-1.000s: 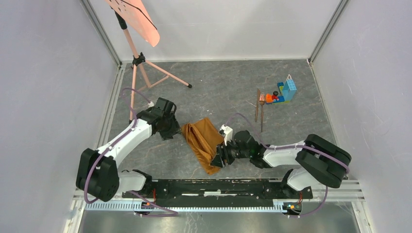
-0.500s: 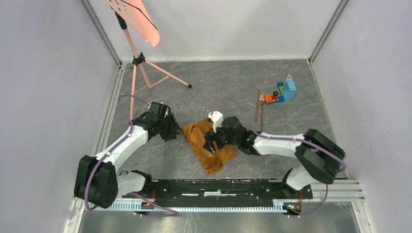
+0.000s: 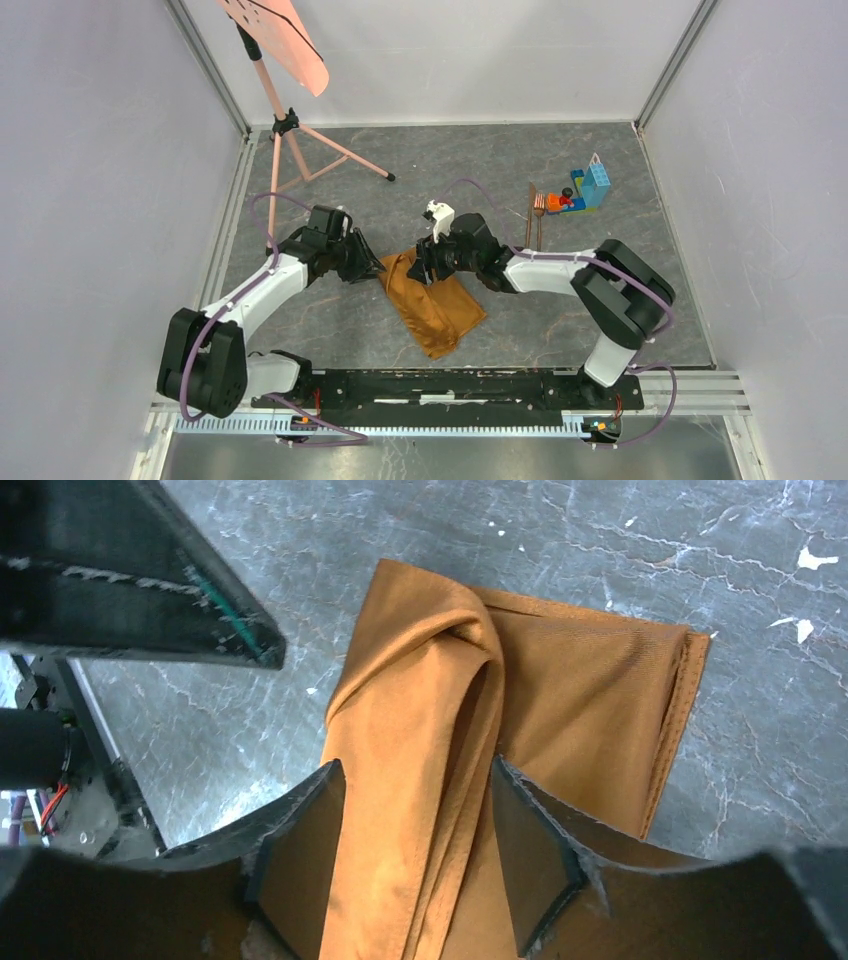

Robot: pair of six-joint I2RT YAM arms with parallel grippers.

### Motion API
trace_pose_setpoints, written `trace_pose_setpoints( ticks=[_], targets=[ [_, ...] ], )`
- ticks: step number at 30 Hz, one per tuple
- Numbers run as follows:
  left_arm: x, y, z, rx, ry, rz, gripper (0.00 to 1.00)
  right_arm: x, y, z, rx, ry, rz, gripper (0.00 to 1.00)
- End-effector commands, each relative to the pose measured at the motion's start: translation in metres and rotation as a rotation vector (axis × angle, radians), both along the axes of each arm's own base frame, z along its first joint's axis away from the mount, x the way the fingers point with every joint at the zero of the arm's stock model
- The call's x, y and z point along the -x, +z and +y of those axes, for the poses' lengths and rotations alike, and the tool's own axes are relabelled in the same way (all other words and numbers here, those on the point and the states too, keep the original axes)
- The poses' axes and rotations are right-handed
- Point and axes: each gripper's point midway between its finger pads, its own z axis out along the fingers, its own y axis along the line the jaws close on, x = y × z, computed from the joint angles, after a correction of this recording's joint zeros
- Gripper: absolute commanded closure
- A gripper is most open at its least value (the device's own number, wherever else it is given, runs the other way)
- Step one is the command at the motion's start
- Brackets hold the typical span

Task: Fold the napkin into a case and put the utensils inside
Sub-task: Fold the lower triangle-folded napkin at the center of the board, then smooth out the 2/3-rectangle-folded napkin at the center of the board.

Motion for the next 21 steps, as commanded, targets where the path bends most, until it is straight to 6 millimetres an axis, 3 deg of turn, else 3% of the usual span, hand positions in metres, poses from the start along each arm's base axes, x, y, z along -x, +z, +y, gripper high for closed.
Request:
trace_pose_setpoints(
  ticks=[1, 7, 12, 21],
  targets=[
    [-0.014, 0.011, -0.007, 0.029, -0.03, -0.047, 0.65, -0.019, 0.012, 0.017, -0.083, 0.002, -0.002, 0.41],
    [-0.017, 0.005, -0.01, 0.042, -0.028, -0.037, 0.69, -0.03, 0.008, 0.027, -0.093, 0.034, -0.007, 0.6],
    [-0.016, 0.003, -0.008, 0.034, -0.019, -0.036, 0.69, -0.033, 0.001, 0.036, -0.101, 0.049, 0.004, 0.65],
    [-0.011, 0.006, -0.003, 0.019, -0.008, -0.045, 0.71, -0.043, 0.0, 0.053, -0.145, 0.062, 0.021, 0.97]
  ],
)
